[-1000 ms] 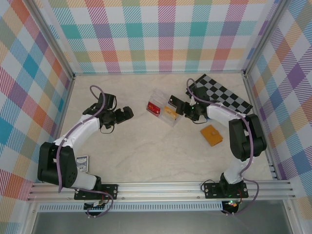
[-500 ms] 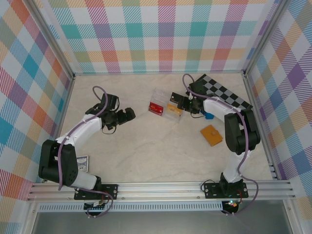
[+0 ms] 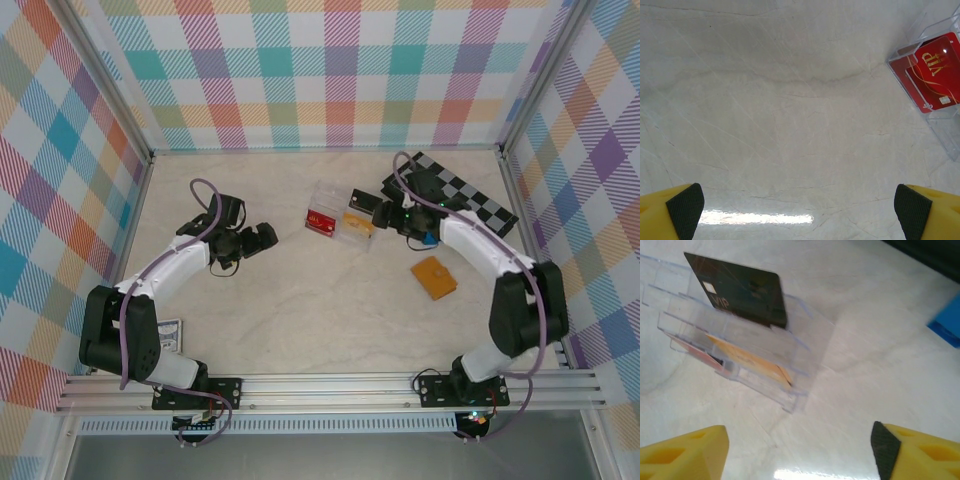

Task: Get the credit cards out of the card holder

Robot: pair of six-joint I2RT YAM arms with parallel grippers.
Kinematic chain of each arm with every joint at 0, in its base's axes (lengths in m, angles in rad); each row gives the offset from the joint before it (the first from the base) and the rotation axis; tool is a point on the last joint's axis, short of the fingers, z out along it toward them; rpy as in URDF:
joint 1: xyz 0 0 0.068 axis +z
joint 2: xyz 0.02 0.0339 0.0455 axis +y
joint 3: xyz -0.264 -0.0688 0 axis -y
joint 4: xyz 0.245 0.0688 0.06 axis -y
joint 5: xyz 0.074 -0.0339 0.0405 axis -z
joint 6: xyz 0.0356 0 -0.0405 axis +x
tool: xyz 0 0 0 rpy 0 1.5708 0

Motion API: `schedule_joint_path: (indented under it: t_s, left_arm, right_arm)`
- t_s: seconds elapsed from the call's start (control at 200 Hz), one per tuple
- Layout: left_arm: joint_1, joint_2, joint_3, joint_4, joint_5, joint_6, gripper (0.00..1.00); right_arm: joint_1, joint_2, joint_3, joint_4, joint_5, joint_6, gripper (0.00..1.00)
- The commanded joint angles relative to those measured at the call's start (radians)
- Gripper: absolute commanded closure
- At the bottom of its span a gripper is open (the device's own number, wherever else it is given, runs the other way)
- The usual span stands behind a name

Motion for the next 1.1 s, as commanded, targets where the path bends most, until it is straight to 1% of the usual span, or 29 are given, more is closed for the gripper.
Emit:
schedule_joint_path:
  t_s: [0.0,0.12,0.25,0.425,0.49,0.575,0.725,0.875,0.985,1.095]
  left_arm:
    - [-0.012,0.020,0.000,-0.010,-0.008,-0.038,0.00]
    - [-0.012,0.029,0.000,-0.018,-0.036,-0.033,0.00]
    - [-0.015,0.022,-0.006,-0.018,-0.040,0.009,0.00]
    - [-0.015,0.011,-0.024,0.027,0.055,0.028,0.00]
    - [-0.015,0.010,-0.025,0.032,0.064,0.028,0.00]
    - [-0.015,0.009,-0.024,0.034,0.059,0.026,0.00]
    - [-0.021,0.022,-0.028,0.059,0.078,0.019,0.00]
    - [-0.046,0.074,-0.015,0.064,0.096,0.015,0.00]
    - [-0.069,0.096,-0.011,0.076,0.096,-0.002,0.00]
    - [-0.096,0.115,-0.010,0.099,0.100,-0.041,0.00]
  right_arm:
    - [-0.077,-0.063,-0.113,-0.121,0.065,0.042,0.17]
    - [-0.189,-0.116,-0.221,-0.124,0.050,0.071,0.09]
    - [-0.252,-0.102,-0.275,-0.123,0.039,0.059,0.02]
    - [-0.278,-0.045,-0.304,-0.096,0.036,0.057,0.02]
    - [-0.277,-0.023,-0.308,-0.086,0.018,0.060,0.02]
    - [-0.276,-0.002,-0.307,-0.079,-0.018,0.057,0.06]
    - [-0.237,0.012,-0.301,-0.055,-0.082,0.045,0.11]
    - [-0.169,0.053,-0.281,-0.065,-0.088,0.064,0.14]
    - [-0.103,0.072,-0.277,-0.080,-0.088,0.098,0.15]
    - [-0.009,0.075,-0.283,-0.066,-0.103,0.150,0.15]
